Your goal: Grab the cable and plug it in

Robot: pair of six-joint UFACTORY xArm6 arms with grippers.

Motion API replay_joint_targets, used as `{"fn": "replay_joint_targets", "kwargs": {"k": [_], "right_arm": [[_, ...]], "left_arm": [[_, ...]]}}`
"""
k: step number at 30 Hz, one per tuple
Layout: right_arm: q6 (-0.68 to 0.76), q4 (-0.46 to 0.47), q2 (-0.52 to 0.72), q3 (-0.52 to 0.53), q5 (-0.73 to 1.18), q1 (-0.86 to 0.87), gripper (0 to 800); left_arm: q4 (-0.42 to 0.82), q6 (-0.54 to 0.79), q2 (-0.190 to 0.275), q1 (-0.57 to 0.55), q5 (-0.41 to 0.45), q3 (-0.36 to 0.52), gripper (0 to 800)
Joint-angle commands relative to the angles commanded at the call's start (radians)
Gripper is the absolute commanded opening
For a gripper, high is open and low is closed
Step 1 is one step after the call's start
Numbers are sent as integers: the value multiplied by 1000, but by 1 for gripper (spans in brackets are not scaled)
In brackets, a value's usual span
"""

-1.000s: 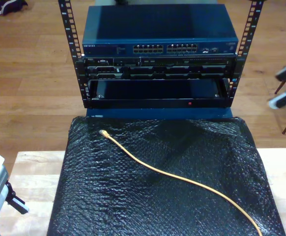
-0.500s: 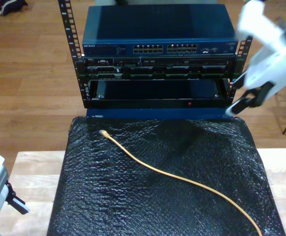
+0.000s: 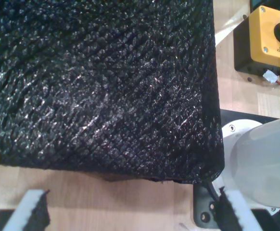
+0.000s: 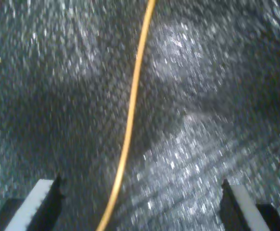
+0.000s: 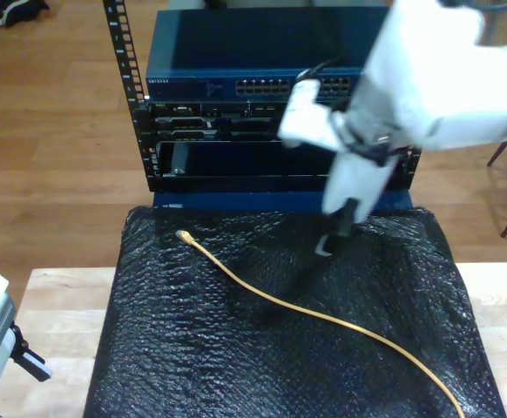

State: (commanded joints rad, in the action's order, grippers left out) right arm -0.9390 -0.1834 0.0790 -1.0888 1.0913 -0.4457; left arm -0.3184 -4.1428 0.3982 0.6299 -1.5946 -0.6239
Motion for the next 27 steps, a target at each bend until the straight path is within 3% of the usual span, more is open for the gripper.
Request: {"fn": "replay_joint_targets", "kwargs": {"k": [20, 27], "right_arm": [[328, 2, -307, -219, -127, -141, 769], [348, 38, -453, -351, -127, -184, 761]], "left_arm": [[0, -21, -14, 0, 11, 2, 800], [0, -21, -14, 0, 14, 5, 800]]}}
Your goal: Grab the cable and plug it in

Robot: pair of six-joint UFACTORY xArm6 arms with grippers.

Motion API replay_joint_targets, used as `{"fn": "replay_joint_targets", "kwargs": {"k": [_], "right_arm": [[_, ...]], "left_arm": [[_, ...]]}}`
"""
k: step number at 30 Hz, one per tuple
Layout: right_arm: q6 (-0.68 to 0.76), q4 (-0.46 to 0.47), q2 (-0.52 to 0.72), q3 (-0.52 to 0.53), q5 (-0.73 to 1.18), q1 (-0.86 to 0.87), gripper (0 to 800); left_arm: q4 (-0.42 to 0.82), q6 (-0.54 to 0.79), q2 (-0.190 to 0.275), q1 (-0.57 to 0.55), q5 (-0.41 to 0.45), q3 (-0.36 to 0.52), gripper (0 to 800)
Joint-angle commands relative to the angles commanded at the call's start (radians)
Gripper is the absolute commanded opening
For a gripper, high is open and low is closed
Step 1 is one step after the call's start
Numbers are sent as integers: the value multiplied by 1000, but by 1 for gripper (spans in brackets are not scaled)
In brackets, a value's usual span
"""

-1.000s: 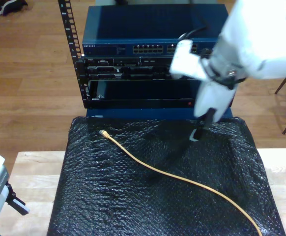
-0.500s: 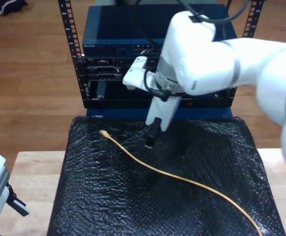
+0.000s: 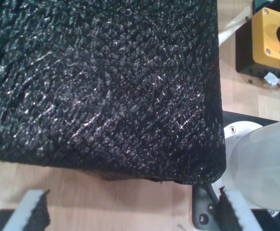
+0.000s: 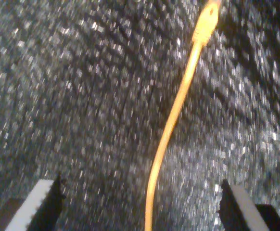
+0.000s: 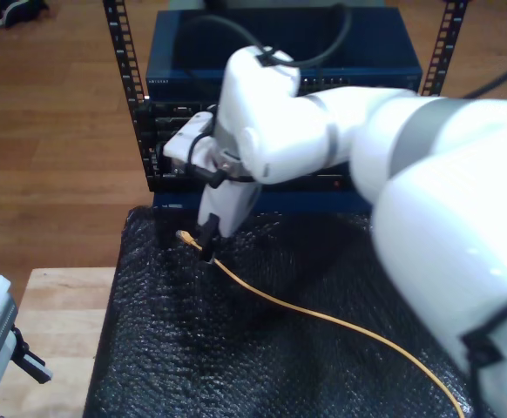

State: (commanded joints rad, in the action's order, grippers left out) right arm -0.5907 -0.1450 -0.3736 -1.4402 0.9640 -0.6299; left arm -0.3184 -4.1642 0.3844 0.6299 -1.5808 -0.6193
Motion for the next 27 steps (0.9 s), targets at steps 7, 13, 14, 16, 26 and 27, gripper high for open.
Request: {"fn": "replay_joint_targets", "kwargs": {"k": [7, 13, 14, 16, 26, 27], "right_arm": [[80, 69, -127, -137, 3, -14, 753], [118, 72, -218, -222, 3, -14, 748], [126, 72, -232, -236, 5, -14, 748], [140, 74, -255, -264, 5, -18, 748], [183, 74, -324, -324, 5, -34, 742], [184, 74, -325, -324, 5, -34, 737]], "left_arm": [[0, 0, -6, 0, 0, 0, 800], [0, 2, -8, 0, -2, 2, 800], [0, 2, -8, -2, -2, 0, 800], [0, 2, -8, -2, -2, 0, 800], [0, 3, -8, -2, -3, 2, 800], [0, 3, -8, -2, -3, 2, 800]]}}
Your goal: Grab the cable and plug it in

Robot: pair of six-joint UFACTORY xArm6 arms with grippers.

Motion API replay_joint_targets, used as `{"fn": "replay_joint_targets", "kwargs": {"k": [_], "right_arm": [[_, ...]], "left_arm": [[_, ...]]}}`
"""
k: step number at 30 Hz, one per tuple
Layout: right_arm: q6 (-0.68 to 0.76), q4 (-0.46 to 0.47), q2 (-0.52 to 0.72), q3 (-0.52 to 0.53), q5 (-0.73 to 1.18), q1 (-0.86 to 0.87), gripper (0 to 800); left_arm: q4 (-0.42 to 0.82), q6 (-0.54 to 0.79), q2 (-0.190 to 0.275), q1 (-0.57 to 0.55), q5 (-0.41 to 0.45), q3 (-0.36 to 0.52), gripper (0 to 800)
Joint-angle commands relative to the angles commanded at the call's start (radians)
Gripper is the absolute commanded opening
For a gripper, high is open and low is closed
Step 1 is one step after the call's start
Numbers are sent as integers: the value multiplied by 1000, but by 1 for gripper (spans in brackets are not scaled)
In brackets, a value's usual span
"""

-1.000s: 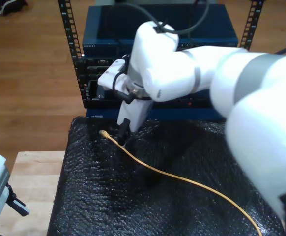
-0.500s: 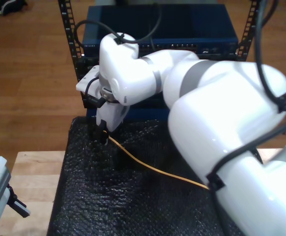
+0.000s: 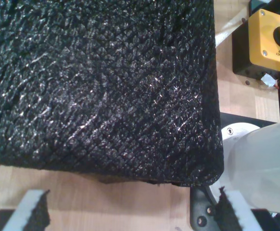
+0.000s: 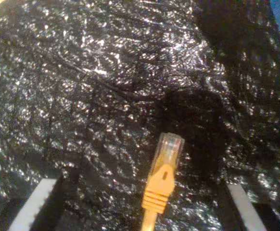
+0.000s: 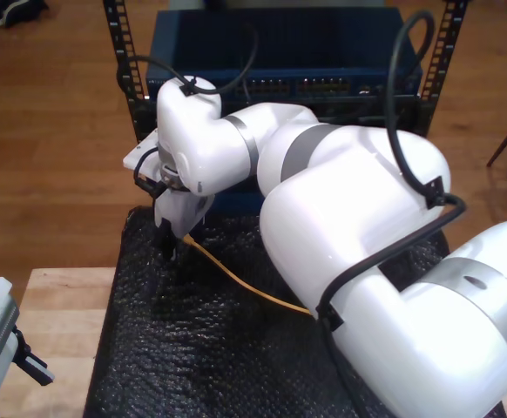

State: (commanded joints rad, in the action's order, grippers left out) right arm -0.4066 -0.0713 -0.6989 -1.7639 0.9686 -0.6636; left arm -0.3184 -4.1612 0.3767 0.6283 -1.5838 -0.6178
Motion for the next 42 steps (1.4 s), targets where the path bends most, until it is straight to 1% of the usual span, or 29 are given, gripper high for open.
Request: {"fn": "replay_joint_targets", "kwargs": {"k": [4, 9, 13, 21, 30, 34, 42], "right_arm": [[15, 0, -2, 6, -2, 0, 725], [92, 0, -2, 11, 2, 2, 718], [98, -2, -2, 12, 0, 0, 716], [129, 0, -2, 12, 2, 3, 655], [130, 9, 6, 21, 2, 8, 477], [130, 20, 6, 20, 2, 8, 436], [132, 38, 6, 20, 2, 9, 317]], "left_arm": [[0, 0, 0, 0, -3, 0, 800], [0, 0, 0, 2, -5, 0, 800], [-2, 0, 0, 0, -5, -2, 800], [0, 0, 0, 0, -6, -2, 800], [0, 0, 0, 0, -6, -2, 800], [-2, 0, 2, 2, -8, -2, 800], [0, 0, 2, 2, -8, -2, 800]]}}
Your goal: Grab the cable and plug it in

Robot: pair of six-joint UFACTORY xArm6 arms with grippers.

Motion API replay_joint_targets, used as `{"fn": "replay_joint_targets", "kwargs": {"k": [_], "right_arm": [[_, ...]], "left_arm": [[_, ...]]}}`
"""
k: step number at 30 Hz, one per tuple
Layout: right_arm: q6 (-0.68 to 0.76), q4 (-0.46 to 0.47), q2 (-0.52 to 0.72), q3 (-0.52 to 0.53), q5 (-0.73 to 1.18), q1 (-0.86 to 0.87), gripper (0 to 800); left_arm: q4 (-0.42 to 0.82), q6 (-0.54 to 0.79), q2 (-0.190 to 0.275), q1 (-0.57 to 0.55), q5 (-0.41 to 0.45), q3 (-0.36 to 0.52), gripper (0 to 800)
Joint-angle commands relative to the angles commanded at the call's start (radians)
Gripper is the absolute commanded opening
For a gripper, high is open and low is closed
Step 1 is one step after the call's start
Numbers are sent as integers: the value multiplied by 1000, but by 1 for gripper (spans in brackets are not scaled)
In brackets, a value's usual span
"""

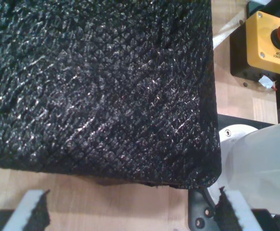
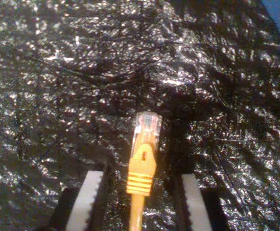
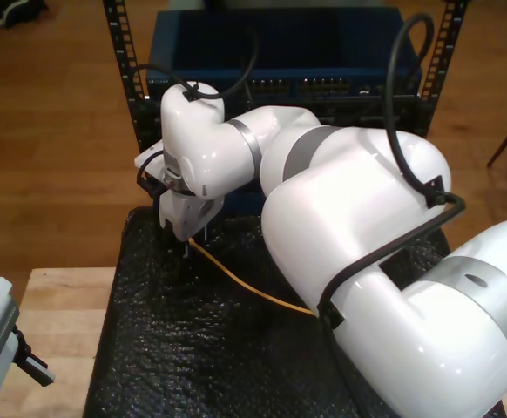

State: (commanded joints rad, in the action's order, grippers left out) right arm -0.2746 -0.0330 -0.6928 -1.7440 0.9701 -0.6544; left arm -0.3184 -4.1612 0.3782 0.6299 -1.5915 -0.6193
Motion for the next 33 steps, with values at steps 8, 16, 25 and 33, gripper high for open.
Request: {"fn": "replay_joint_targets", "kwargs": {"k": [8, 16, 25, 33], "right_arm": [[-2, 5, -2, -5, 0, 2, 245], [-2, 5, -5, -21, -2, 2, 242], [-2, 6, -9, -31, -2, 2, 149], [-2, 12, -9, -28, 0, 5, 143]], "left_arm": [[0, 0, 0, 0, 0, 0, 800], [0, 0, 0, 0, -2, 0, 800], [0, 0, -2, 0, -2, -2, 800], [0, 0, 0, 0, -2, -2, 800]]}}
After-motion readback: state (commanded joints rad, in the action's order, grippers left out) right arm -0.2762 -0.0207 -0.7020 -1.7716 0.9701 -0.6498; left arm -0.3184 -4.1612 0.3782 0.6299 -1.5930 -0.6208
